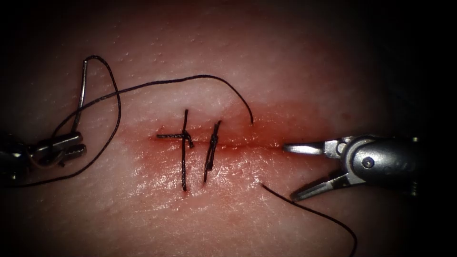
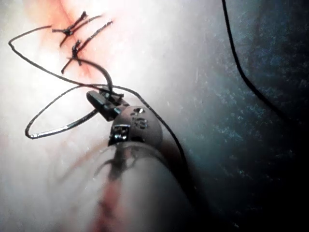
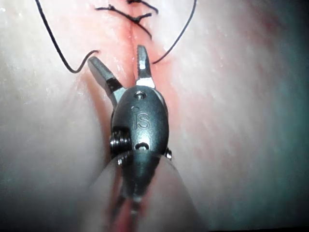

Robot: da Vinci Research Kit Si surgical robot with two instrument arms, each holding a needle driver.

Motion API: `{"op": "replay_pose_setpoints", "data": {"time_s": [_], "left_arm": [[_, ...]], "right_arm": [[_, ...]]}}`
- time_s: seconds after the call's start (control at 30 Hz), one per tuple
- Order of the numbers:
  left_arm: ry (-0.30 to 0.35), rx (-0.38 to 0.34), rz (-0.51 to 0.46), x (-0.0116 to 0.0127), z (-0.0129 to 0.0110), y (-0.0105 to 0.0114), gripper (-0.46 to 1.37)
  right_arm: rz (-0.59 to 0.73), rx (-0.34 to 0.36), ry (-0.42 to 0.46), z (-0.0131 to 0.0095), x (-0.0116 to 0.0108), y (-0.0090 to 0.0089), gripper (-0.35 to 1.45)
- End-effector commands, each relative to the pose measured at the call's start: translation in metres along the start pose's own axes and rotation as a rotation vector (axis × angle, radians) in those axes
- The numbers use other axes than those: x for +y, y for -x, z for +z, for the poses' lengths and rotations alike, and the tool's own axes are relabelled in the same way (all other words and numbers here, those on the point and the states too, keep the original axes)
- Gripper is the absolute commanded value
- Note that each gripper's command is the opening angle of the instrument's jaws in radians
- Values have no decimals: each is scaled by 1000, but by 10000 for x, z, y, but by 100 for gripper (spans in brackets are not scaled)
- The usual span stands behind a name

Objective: Wound Closure
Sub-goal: Use the right gripper to pull the suture through the cut until a short tail remains on top

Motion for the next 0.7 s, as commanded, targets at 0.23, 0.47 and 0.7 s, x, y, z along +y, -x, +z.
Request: {"op": "replay_pose_setpoints", "data": {"time_s": [0.23,0.47,0.7], "left_arm": [[5,1,1,0,-1,0,-35],[5,1,-5,0,-1,0,-35],[4,1,-4,1,-1,0,-35]], "right_arm": [[3,2,-14,4,-16,9,122],[31,-5,15,9,-24,10,122],[62,-5,29,14,-21,10,118]]}}
